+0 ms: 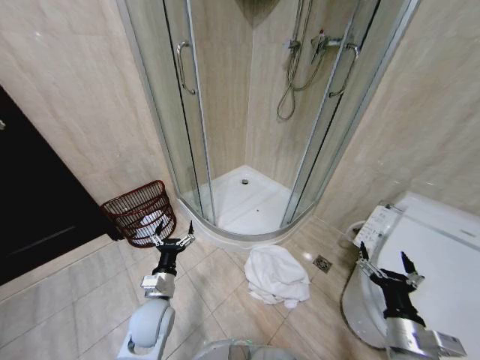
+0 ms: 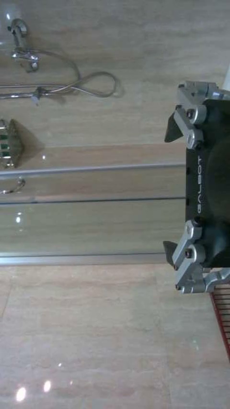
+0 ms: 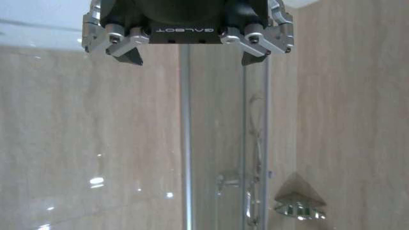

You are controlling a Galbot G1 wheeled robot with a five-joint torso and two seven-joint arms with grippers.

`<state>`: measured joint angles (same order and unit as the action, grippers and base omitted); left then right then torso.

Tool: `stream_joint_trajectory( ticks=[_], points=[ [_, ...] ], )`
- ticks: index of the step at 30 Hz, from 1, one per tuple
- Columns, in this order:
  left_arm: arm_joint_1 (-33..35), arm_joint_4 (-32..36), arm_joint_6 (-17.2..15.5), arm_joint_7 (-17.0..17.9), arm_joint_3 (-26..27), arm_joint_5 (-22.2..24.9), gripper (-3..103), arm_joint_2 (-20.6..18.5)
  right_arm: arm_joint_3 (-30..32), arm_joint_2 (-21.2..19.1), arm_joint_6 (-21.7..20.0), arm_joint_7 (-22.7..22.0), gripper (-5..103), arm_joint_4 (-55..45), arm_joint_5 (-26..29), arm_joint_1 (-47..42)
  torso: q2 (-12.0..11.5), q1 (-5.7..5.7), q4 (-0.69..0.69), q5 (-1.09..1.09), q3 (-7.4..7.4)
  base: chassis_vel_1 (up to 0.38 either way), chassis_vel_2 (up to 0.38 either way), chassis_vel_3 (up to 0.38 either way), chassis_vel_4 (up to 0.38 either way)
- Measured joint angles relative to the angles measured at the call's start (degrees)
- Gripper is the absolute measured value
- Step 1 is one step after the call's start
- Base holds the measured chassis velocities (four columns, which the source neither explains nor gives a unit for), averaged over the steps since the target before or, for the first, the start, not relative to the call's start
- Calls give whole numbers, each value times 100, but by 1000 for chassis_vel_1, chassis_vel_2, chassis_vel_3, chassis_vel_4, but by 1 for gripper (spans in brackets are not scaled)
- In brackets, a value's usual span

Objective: Discard the used towel into the hamper.

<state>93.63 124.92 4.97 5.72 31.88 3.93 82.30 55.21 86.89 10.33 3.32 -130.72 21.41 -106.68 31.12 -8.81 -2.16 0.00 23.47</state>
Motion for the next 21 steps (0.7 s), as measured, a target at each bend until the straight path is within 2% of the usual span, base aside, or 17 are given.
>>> stream_joint_trajectory(
  ticks=[5,7,9,16,21],
  points=[
    [-227,84,-351,94,65,263,100,-232,-60,-63,-252,155,100,-237,-65,89,131,-55,0,0,78,0,0,0,0],
    [-368,148,-581,174,86,439,100,-384,-258,-102,-303,187,100,-448,-157,42,204,-82,0,0,124,0,0,0,0],
    [-437,159,-652,213,99,459,100,-458,-374,-111,-346,191,100,-588,-172,-31,239,-96,0,-1,145,0,0,0,0],
    [-509,210,-683,236,194,318,100,-531,-555,-96,-379,490,100,-747,-407,-162,431,-172,0,0,258,0,0,0,0],
    [-499,197,-652,227,312,205,100,-490,-534,-93,-382,459,100,-662,-405,-113,538,-215,0,0,324,0,0,0,0]
  ],
)
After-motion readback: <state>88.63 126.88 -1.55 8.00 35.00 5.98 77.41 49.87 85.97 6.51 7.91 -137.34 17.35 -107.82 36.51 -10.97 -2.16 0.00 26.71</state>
